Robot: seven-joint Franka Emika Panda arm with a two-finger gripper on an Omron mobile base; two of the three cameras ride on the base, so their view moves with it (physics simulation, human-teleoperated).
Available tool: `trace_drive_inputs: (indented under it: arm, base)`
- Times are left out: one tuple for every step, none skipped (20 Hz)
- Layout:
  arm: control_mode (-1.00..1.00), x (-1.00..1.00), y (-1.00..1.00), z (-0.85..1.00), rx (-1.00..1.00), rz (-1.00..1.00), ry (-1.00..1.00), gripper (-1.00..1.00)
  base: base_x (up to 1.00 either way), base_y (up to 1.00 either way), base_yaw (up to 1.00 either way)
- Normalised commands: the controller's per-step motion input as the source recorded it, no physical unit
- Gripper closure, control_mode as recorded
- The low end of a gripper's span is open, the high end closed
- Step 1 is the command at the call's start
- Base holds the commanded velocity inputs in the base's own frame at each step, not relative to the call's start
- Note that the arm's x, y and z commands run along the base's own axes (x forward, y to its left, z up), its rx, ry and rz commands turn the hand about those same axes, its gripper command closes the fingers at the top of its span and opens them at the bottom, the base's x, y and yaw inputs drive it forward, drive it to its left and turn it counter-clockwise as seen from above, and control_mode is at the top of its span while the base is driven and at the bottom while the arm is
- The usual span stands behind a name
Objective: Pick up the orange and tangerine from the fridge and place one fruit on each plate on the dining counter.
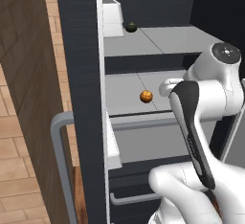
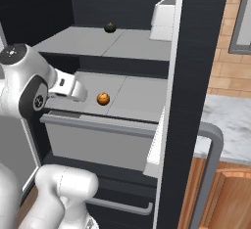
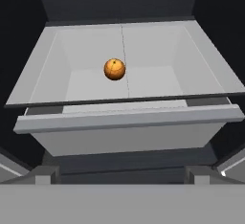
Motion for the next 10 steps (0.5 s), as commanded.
trace_drive_inputs:
  arm:
    - [-1.0, 0.41, -0.02, -0.43, 0.0, 0.04, 0.0, -1.0]
    - [-1.0, 0.39, 0.0, -0.4, 0.0, 0.05, 0.0, -1.0]
    - [-1.0, 0.35, -0.01, -0.38, 0.0, 0.05, 0.0, -1.0]
    - [-1.0, 0.33, -0.01, -0.39, 0.0, 0.05, 0.0, -1.0]
    - [-1.0, 0.35, -0.02, -0.36, 0.0, 0.05, 0.0, -1.0]
    - [-1.0, 0.37, -0.04, -0.34, 0.0, 0.05, 0.0, -1.0]
    - [-1.0, 0.39, -0.04, -0.33, 0.0, 0.05, 0.0, -1.0]
    - [-1.0, 0.43, -0.04, -0.29, 0.0, 0.04, 0.0, -1.0]
    - [-1.0, 0.43, -0.01, -0.31, 0.0, 0.05, 0.0, -1.0]
    - [-1.0, 0.44, -0.03, -0.29, 0.0, 0.05, -0.02, -1.0]
  base:
    - [0.0, 0.0, 0.0]
    - [0.0, 0.0, 0.0]
    - [0.0, 0.0, 0.0]
    - [0.0, 0.0, 0.0]
    - [0.0, 0.0, 0.0]
    - [0.0, 0.0, 0.0]
    - [0.0, 0.0, 0.0]
    - [0.0, 0.0, 0.0]
    - [0.0, 0.0, 0.0]
    - [0.0, 0.0, 0.0]
